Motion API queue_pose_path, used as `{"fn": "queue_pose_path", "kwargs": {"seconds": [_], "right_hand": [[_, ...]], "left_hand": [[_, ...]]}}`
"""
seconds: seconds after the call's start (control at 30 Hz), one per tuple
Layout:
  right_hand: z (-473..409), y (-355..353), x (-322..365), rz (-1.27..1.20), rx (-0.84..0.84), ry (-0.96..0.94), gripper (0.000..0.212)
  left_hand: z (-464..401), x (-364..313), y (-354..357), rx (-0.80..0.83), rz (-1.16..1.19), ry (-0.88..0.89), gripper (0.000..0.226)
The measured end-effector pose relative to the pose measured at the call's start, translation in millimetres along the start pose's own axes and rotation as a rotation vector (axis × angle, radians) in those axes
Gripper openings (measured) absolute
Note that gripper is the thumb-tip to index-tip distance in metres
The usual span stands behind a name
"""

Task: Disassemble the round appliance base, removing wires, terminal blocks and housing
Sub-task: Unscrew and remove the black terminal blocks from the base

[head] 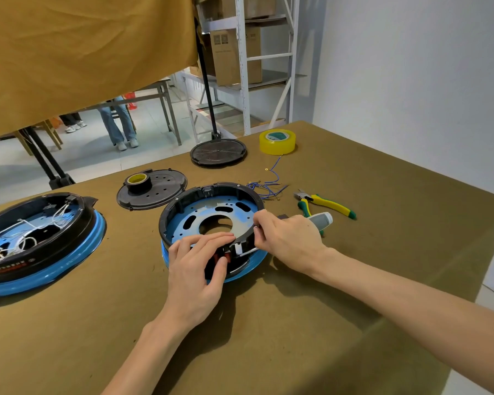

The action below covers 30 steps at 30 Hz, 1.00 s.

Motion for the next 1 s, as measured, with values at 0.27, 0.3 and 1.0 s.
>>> {"fn": "queue_pose_path", "kwargs": {"seconds": [0.27,0.3,1.0], "right_hand": [[-7.3,-21.7,-2.5,0.085,-0.052,0.03,0.036],[-7.5,-21.5,-0.8,0.09,-0.035,0.024,0.038],[20.7,11.9,-2.3,-0.23,-0.15,0.193,0.018]], "left_hand": [[-0.5,0.7,-0.6,-0.006,0.008,0.002,0.042],[-0.5,0.3,-0.5,-0.005,0.009,0.004,0.042],[-3.5,1.6,4.2,-0.055,-0.034,-0.054,0.04]]}}
Point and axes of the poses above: each hand's wrist, its own z-axis away from the middle knuckle, its own y-axis out of the palm, x = y × z, the point moved 9 cm from there along -z, towards the middle knuckle, and after that the axes turned 14 degrees about -y, right-handed, at the moved point
